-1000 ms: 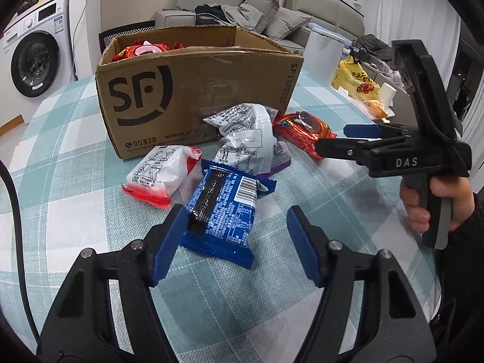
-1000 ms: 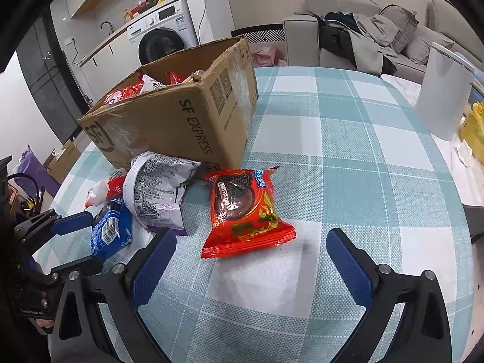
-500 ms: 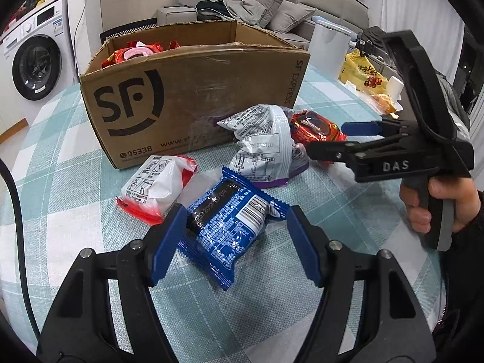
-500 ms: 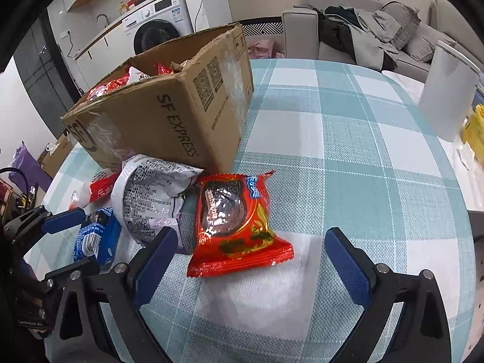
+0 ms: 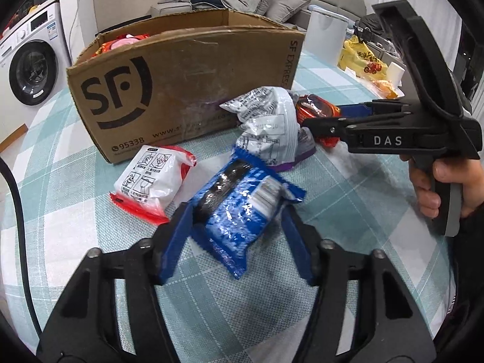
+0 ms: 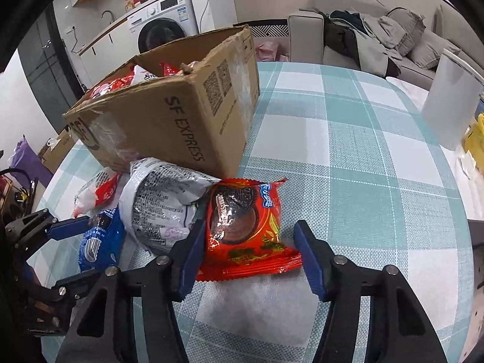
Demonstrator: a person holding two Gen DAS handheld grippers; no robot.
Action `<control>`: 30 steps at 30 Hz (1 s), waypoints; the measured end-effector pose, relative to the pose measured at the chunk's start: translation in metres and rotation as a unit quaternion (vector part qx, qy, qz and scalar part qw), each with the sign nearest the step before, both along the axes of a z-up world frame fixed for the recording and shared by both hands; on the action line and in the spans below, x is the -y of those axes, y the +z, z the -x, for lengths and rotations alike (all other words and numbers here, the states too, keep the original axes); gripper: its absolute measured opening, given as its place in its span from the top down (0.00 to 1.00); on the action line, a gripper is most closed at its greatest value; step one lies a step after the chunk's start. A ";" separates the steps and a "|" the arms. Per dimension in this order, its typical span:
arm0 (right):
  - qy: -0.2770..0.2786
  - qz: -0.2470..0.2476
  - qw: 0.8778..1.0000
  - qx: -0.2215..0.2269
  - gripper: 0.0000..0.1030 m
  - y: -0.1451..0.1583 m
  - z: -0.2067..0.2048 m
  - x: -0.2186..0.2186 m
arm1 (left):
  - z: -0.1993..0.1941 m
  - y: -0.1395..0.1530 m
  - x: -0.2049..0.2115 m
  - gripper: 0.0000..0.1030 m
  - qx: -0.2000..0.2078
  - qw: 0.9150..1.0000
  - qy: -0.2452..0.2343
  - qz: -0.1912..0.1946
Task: Organize snacks
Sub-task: 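Grasp the blue pack with the left gripper while the right gripper grasps the red pie pack, then lift both packs and carry them over the cardboard box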
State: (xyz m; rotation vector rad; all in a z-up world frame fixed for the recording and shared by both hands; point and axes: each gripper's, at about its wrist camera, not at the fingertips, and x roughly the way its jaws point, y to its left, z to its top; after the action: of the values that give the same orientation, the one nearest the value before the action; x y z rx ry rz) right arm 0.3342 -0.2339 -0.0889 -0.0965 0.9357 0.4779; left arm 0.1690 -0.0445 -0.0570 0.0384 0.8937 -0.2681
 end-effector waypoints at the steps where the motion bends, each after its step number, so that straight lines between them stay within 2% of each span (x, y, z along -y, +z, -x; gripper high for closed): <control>1: 0.002 0.000 1.000 0.003 0.44 0.000 0.002 0.000 | 0.000 0.000 0.001 0.48 0.001 1.000 0.000 -0.001; 6: 0.001 0.002 1.000 0.012 0.49 0.004 0.017 0.003 | 0.001 -0.003 0.005 0.55 0.003 1.000 0.000 0.005; 10: -0.017 -0.012 1.000 0.014 0.51 0.008 0.026 0.014 | 0.006 -0.001 -0.003 0.66 0.004 1.000 0.004 0.013; 14: -0.025 -0.025 0.999 0.017 0.51 0.012 0.031 0.021 | 0.010 -0.002 -0.007 0.70 -0.002 1.000 0.005 0.021; 19: -0.024 -0.032 0.999 0.022 0.51 0.018 0.035 0.025 | 0.018 -0.005 -0.007 0.69 -0.010 1.000 0.006 0.012; 21: -0.023 -0.034 0.999 0.023 0.51 0.020 0.035 0.026 | 0.021 -0.005 -0.006 0.68 -0.012 1.000 0.005 0.003; 24: -0.023 -0.036 0.999 0.025 0.51 0.023 0.036 0.028 | 0.024 -0.002 -0.003 0.59 -0.007 1.000 0.002 -0.010; 26: -0.024 -0.037 0.999 0.026 0.51 0.025 0.037 0.030 | 0.024 0.003 0.001 0.43 0.001 1.000 0.000 -0.017; 28: -0.025 -0.039 0.999 0.026 0.51 0.026 0.037 0.031 | 0.025 0.008 0.002 0.33 0.010 1.000 -0.002 -0.019; 30: -0.026 -0.040 0.999 0.025 0.51 0.025 0.036 0.032 | 0.023 0.011 0.004 0.30 0.014 1.000 -0.008 -0.018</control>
State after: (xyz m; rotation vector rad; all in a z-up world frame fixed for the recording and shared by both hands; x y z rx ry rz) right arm 0.2981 -0.2660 -0.0635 -0.0105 0.8670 0.4619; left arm 0.1457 -0.0483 -0.0457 0.0820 0.8709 -0.2656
